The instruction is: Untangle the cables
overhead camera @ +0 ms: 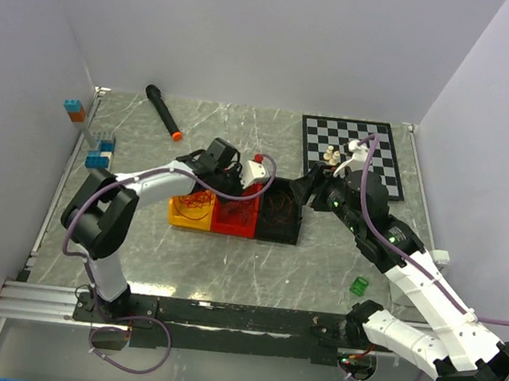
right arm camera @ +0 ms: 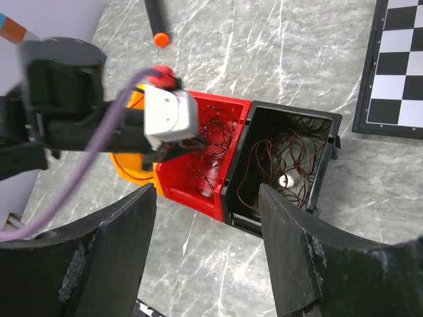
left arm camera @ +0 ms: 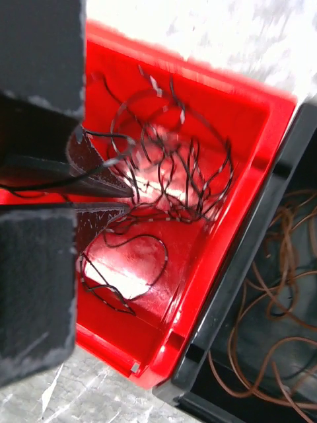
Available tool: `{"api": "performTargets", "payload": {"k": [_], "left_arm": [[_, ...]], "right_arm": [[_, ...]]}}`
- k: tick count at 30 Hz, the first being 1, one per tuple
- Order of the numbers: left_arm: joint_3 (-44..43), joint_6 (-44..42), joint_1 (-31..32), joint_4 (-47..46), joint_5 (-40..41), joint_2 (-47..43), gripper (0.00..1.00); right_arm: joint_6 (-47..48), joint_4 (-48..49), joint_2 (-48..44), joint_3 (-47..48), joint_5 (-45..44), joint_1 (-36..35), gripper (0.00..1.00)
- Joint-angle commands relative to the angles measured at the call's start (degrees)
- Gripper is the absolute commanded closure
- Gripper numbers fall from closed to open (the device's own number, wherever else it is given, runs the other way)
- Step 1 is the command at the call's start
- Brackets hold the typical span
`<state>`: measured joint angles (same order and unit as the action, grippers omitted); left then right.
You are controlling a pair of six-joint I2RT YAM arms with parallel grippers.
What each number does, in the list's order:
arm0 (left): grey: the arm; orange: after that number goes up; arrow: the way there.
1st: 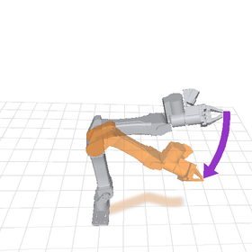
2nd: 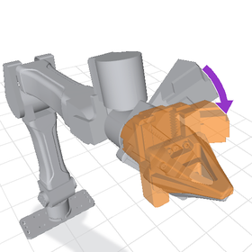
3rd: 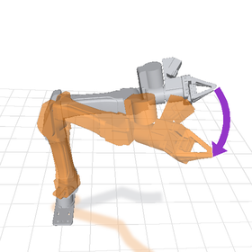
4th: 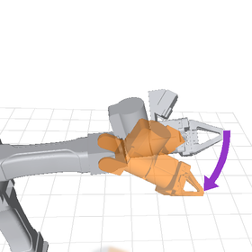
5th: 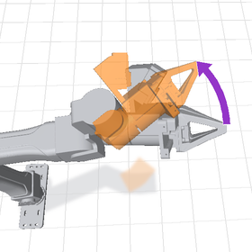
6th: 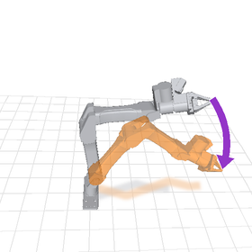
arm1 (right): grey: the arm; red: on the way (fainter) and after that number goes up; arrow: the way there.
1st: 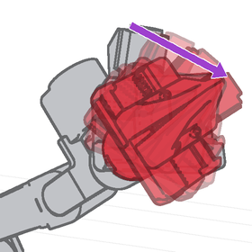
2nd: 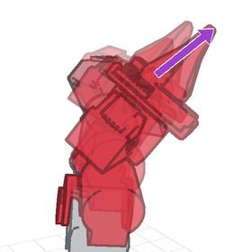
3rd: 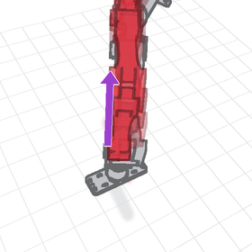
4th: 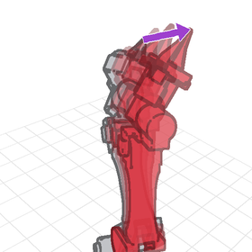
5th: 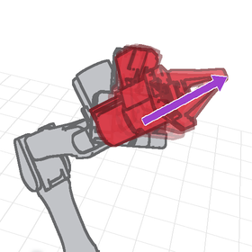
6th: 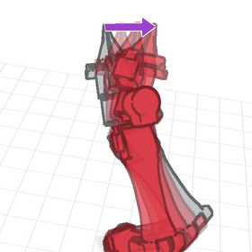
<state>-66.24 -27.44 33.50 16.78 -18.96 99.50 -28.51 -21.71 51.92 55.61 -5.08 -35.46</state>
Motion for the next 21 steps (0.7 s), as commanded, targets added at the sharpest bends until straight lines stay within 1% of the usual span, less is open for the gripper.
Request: {"api": "performTargets", "payload": {"k": [1,3,5,7,9,12,13,14,15,18,21], "left_arm": [[-1.17,1.16,0.34,-1.22,0.33,2.01,0.86],[-1.61,0.9,0.34,-0.17,-0.28,2.54,0.8],[-2.23,1.07,0.34,1.41,-0.9,1.58,0.72],[-2.93,1.51,0.26,2.47,-2.04,-0.88,0.64],[-3.63,2.39,0.34,3.7,-3.27,-3.43,0.52],[-5.82,3.36,0.34,6.77,-5.64,-6.68,0.41],[-6.79,3.62,0.34,7.91,-6.17,-7.56,0.31],[-7.58,3.71,0.34,9.14,-6.78,-8.44,0.07],[-8.9,4.15,0.34,10.54,-6.7,-9.06,0.03],[-12.94,7.39,0.34,13.71,-6.96,-11.08,0.03],[-19.26,10.47,0.25,19.59,-8.19,-11.7,0.03]], "right_arm": [[-0.4,1.15,-0.51,1.16,-0.19,0.39,0.3],[-0.4,1.32,-0.42,1.07,-0.02,0.48,0.3],[-0.23,1.32,-0.24,1.34,0.25,0.48,0.3],[-0.23,1.32,-0.07,1.6,0.51,0.48,0.3],[-0.14,1.59,0.02,1.78,0.86,0.48,0.3],[-0.05,1.68,0.2,2.04,1.13,0.57,0.3],[0.03,1.76,0.28,2.04,1.21,0.48,0.29],[0.12,1.76,0.29,2.13,1.3,0.57,0.29],[0.12,1.76,0.37,2.13,1.22,0.57,0.29],[0.3,1.68,0.37,2.22,1.21,0.57,0.28],[0.83,0.89,0.37,2.65,1.13,0.66,0.25]]}}
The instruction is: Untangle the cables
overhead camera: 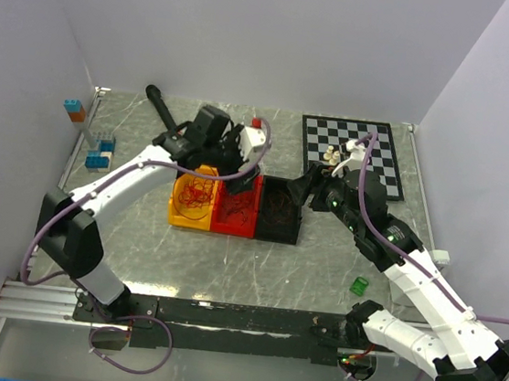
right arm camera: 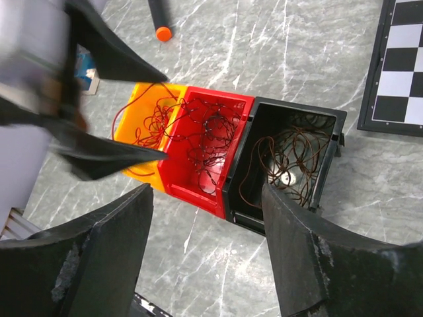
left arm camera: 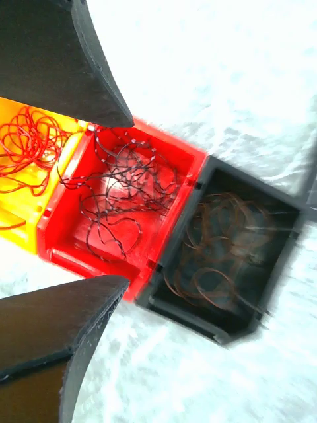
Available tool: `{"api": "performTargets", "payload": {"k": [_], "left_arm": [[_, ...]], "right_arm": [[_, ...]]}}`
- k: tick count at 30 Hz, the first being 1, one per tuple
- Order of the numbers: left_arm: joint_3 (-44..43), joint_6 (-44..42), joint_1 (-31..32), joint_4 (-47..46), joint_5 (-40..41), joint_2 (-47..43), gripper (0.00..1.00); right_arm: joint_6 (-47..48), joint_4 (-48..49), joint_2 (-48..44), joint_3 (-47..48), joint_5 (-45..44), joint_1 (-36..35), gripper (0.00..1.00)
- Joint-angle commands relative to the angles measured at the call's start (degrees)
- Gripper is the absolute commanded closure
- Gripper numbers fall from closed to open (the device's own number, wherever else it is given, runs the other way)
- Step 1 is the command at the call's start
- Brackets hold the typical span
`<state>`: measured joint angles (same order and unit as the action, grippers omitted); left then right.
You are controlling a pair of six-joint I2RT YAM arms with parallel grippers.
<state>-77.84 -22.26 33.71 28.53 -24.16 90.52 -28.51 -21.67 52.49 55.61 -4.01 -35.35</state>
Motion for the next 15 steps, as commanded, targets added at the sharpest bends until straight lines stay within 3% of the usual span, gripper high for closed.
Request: {"api": "performTargets", "payload": {"k": [1,3,6,11,15], "left_arm": [[-9.85,6.08,0.04,10.64,-3.87,-2.72,0.03],[-13.9,5.74,-0.05,15.48,-5.71,-3.15,0.03],[-15.41,3.81,-0.14,19.8,-6.25,-5.17,0.03],[-8.84,9.23,-1.19,16.57,6.3,-10.62,0.04],[-4.17,13.38,-7.94,12.69,8.6,-14.75,0.03]], "right_arm": [[1.0,0.49,-0.02,2.83,0.23,0.55,0.24],[1.53,-0.47,0.16,3.44,1.19,0.81,0.2],[2.67,-2.05,0.6,3.97,3.39,1.08,0.0],[3.46,-4.43,1.04,3.89,3.66,1.16,0.0],[3.46,-5.31,0.69,2.75,3.57,1.16,0.0]]}}
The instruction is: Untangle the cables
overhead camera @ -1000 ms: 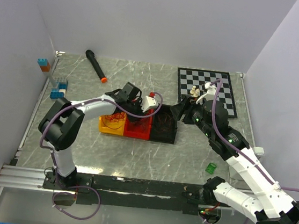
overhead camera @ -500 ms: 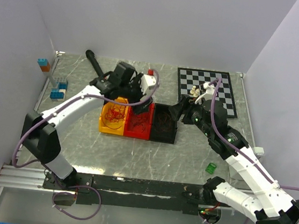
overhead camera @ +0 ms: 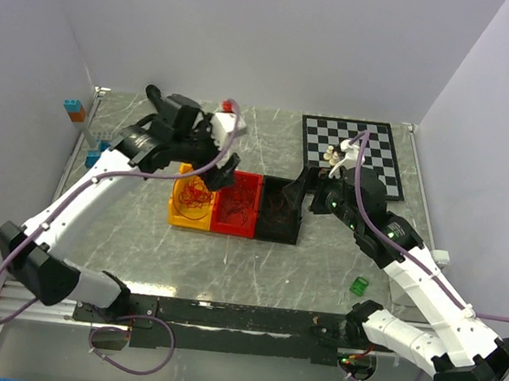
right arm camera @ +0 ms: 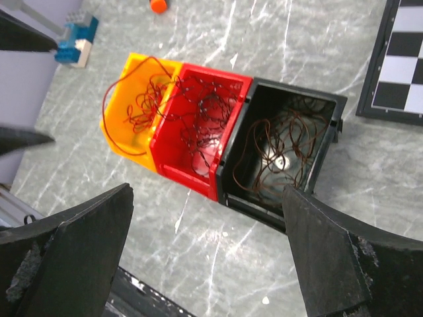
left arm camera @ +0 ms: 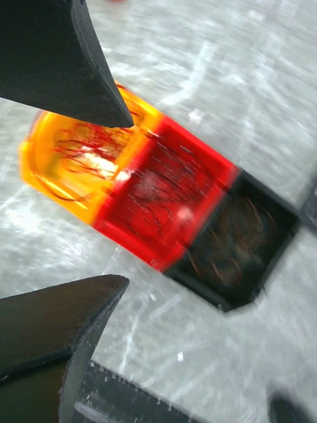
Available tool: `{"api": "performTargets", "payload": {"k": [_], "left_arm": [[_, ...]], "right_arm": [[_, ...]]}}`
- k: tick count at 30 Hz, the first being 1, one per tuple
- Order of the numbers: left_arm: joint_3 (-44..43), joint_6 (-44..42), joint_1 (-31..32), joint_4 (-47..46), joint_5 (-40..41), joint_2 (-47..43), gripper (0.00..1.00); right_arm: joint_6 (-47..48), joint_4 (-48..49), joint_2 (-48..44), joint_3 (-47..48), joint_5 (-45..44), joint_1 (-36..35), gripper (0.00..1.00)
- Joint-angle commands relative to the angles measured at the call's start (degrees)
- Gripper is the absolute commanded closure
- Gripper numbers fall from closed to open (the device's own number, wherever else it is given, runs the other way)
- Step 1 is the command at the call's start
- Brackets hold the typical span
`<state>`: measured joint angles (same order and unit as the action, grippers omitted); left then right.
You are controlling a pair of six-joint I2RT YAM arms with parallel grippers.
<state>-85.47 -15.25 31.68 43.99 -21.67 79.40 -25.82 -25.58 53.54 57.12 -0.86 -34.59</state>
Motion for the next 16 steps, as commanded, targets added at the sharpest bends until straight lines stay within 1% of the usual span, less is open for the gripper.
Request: {"api": "performTargets", "payload": {"k": [1,3,6,10,16], "left_arm": [[4.34,6.89,-7.84,-3.55,5.85,-4.42,0.03],[6.01,7.77,-12.24,-5.39,5.59,-5.47,0.03],[6.89,7.95,-16.29,-5.67,7.96,-5.22,0.03],[8.92,8.3,-22.35,-6.81,5.86,-5.39,0.03],[9.71,9.27,-26.75,-7.16,3.57,-6.01,0.03]], "right_arm": [[0.78,-1.66,-0.45,1.15,0.42,0.49,0.0],[0.43,-2.36,-0.36,1.06,0.51,0.49,0.0],[-0.01,-3.15,-0.8,0.54,0.42,0.58,0.0],[0.07,-3.6,-2.03,-0.61,0.51,0.57,0.0],[1.3,-5.18,-2.91,-0.17,0.07,0.75,0.0]]}}
